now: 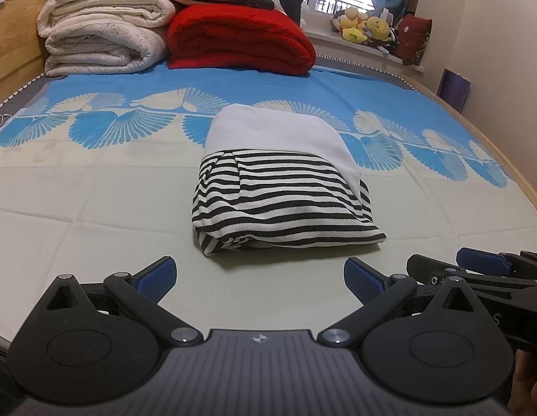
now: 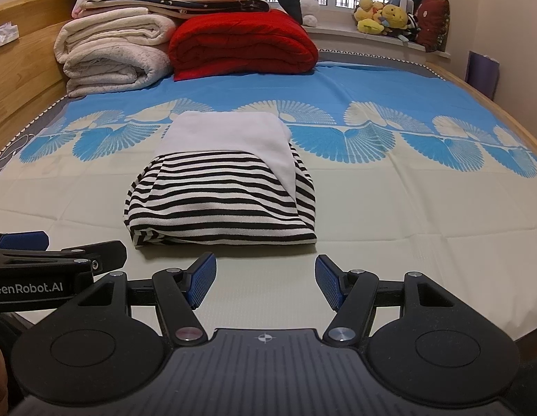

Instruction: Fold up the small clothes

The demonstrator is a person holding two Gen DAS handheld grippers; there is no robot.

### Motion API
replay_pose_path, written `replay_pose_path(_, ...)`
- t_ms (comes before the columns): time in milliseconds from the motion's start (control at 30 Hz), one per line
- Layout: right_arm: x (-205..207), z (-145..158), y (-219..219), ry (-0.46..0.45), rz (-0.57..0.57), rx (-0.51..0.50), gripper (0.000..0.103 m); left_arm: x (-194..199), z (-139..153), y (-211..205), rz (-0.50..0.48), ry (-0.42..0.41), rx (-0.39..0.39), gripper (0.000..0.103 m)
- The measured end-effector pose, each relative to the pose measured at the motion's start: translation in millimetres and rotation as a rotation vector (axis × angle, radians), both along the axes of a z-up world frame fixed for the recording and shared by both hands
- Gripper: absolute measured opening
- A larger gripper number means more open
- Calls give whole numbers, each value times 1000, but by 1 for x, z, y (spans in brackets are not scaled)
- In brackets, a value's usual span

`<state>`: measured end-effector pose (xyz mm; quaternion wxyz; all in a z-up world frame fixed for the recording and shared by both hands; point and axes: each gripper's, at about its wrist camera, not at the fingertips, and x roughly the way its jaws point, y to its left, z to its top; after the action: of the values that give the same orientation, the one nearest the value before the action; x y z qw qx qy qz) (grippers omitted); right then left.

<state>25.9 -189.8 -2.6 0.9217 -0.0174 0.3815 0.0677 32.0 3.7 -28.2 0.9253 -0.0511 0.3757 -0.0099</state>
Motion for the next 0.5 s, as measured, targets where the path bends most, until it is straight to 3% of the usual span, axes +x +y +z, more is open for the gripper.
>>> replay_pose_path(500, 0, 0, 0, 1, 1, 0, 65, 1, -2, -2, -6, 4, -4, 103)
